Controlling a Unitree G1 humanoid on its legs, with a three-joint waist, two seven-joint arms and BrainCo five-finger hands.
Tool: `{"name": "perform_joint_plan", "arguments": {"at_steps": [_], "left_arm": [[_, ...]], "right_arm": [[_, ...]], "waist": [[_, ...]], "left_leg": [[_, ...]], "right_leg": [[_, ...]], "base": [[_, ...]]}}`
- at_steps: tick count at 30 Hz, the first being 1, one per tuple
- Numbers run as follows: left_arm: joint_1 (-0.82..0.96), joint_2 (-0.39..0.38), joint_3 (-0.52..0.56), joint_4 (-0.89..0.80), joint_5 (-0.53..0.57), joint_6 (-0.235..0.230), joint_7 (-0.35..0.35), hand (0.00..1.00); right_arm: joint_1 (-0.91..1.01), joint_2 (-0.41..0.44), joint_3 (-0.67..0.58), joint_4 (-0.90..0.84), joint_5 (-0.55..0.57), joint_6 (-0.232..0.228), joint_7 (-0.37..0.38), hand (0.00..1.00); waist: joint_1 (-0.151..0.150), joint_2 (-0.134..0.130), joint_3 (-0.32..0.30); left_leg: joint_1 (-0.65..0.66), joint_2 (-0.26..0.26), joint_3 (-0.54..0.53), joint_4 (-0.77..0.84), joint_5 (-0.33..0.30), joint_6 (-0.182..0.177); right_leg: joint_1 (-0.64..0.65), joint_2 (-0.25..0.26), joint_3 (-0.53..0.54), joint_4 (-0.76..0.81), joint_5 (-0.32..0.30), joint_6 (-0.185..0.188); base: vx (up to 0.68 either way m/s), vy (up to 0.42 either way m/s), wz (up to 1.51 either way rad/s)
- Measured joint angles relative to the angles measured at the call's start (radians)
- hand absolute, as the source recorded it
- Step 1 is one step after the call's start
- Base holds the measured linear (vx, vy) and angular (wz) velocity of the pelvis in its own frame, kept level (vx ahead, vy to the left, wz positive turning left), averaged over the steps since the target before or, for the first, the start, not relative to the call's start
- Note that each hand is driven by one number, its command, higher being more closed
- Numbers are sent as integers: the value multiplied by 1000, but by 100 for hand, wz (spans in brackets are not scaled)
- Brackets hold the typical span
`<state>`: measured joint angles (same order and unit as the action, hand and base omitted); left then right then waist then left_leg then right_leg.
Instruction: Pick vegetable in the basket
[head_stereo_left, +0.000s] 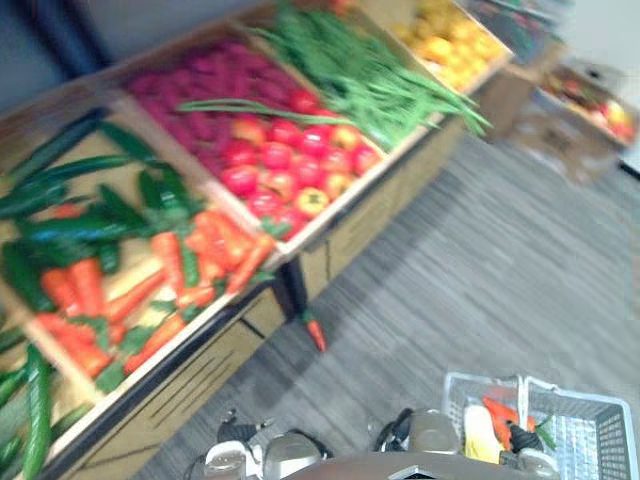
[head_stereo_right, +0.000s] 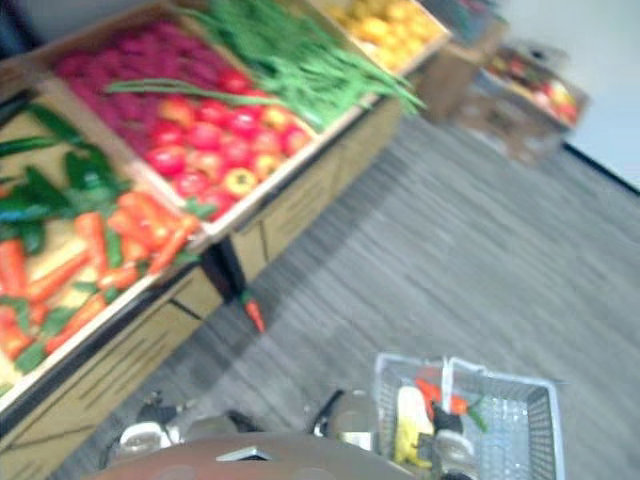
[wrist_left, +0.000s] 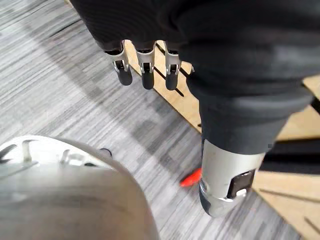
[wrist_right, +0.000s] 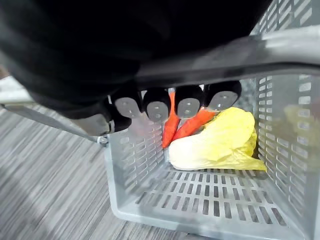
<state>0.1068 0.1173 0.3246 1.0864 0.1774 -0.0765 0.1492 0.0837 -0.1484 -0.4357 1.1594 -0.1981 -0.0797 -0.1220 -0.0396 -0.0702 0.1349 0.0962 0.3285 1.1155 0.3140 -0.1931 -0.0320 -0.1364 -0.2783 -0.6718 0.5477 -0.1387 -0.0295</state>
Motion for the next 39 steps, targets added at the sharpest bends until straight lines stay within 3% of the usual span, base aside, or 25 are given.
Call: {"name": "perform_joint_plan", "arguments": {"at_steps": [2, 4, 5, 8, 10, 11, 12, 13, 14, 16, 17, 19, 20, 23, 25, 28, 32, 34, 39], "left_arm": [[-11, -25, 6, -7, 0, -1, 0, 0], [-38, -42, 1, -15, 70, -1, 13, 0], [-47, -52, -5, -13, 89, 0, 17, 0], [-43, -72, -6, -6, 113, 1, 24, 0], [-44, -72, 0, -2, 109, 1, 32, 0], [-45, -73, 6, -2, 109, 1, 34, 0], [-45, -74, 20, -2, 100, -1, 36, 0], [-46, -74, 27, -9, 97, -2, 39, 0], [-46, -75, 27, -20, 90, -2, 43, 0], [-42, -77, 24, -22, 80, -2, 44, 0], [-36, -76, 25, -24, 81, -5, 44, 0], [-29, -75, 25, -23, 81, -7, 44, 0], [-21, -75, 26, -22, 82, -8, 43, 0], [-20, -75, 27, -6, 84, -5, 42, 0], [-23, -74, 22, 0, 105, -6, 43, 0], [-12, -66, 9, 24, 112, -1, 42, 0], [-8, -45, -44, 29, 113, -2, 39, 0], [-4, -36, -84, 30, 112, -2, 36, 0], [-4, -31, -93, 29, 97, -11, 16, 0]], "right_arm": [[4, -3, 14, -2, 0, 9, 0, 100], [6, 0, 17, -1, -1, 11, 1, 100], [5, 2, 19, 0, 0, 16, 0, 100], [55, 22, 42, 0, 1, 22, 0, 100], [78, 30, 63, 3, 1, 22, 0, 100], [74, 28, 69, 4, 1, 22, 0, 100], [67, 30, 88, 6, 1, 21, 0, 100], [59, 26, 93, 8, 1, 20, 0, 100], [48, 9, 90, 17, 1, 13, 0, 100], [44, 3, 90, 19, 1, 7, 0, 100], [36, -9, 92, 19, 0, 1, 1, 100], [32, -15, 98, 15, -1, -13, 1, 100], [28, -20, 102, 12, -1, -20, 1, 100], [37, -28, 96, 13, 0, -21, 1, 100], [65, -11, 90, 3, -1, -24, 1, 100], [72, -8, 92, 3, -5, -22, 1, 100], [66, -7, 101, -3, -40, -23, 1, 100], [61, -7, 131, -6, -42, -33, 1, 100], [60, -1, 141, -6, -41, -36, 1, 100]], "waist": [[-3, 31, -15], [-5, 31, -12], [-10, 45, -8], [-19, 65, -18], [-21, 67, -22], [-20, 65, -21], [-19, 56, -13], [-16, 43, -6], [-14, 41, -3], [-6, 47, -1], [5, 50, 0], [18, 59, 0], [19, 72, -1], [12, 94, -9], [15, 86, -13], [14, 82, -17], [17, 73, -16], [14, 67, -15], [16, 56, -27]], "left_leg": [[4, 32, 58, -2, 3, -7], [17, 34, 142, 29, 4, -16], [15, 46, 142, 43, 1, -21], [43, 111, 107, 97, 1, -19], [57, 196, 81, 226, 25, -11], [48, 213, 48, 261, 41, -9], [13, 218, -77, 320, 42, -26], [-28, 181, -228, 330, 13, -54], [-68, 102, -420, 314, -11, -62], [-95, -3, -630, 261, -34, -67], [-97, -103, -793, 169, -44, -82], [-104, -172, -926, 48, -42, -83], [-110, -182, -965, -24, -26, -65], [-111, -182, -955, -122, 21, -52], [-109, -212, -947, -178, 34, -34], [-84, -245, -929, -233, 53, -23], [-53, -254, -906, -242, 53, -22], [-16, -263, -908, -239, 53, -22], [-27, -282, -923, -244, 53, -22]], "right_leg": [[0, 102, 26, -167, -1, 2], [1, 149, 59, -288, -37, 15], [2, 168, 75, -301, -23, 14], [53, 250, 127, -392, 1, -8], [76, 295, 173, -429, 6, -18], [80, 300, 189, -432, 9, -23], [92, 304, 234, -442, 16, -31], [95, 297, 265, -439, 16, -28], [109, 292, 311, -440, 22, -21], [125, 289, 370, -442, 29, -11], [124, 291, 437, -442, 36, -1], [122, 305, 493, -465, 50, 22], [116, 316, 506, -477, 61, 35], [103, 323, 525, -481, 73, 40], [103, 299, 528, -524, 99, 63], [102, 277, 542, -548, 127, 58], [94, 267, 548, -501, 124, 59], [88, 252, 542, -407, 82, 68], [67, 224, 531, -377, 64, 74]], "base": [[-98, -242, -181], [-122, -247, -139], [-155, -152, -103], [-141, -102, -61], [-113, -104, -55], [-75, -85, -79], [-42, -36, -81], [-63, -42, -108], [-42, 0, -114], [-34, 42, -123], [-29, 82, -127], [-9, 120, -138], [11, 134, -109], [35, 158, -50], [93, 181, 5], [151, 160, -10], [123, 100, -14], [51, 60, -7], [-29, 43, 12]]}}
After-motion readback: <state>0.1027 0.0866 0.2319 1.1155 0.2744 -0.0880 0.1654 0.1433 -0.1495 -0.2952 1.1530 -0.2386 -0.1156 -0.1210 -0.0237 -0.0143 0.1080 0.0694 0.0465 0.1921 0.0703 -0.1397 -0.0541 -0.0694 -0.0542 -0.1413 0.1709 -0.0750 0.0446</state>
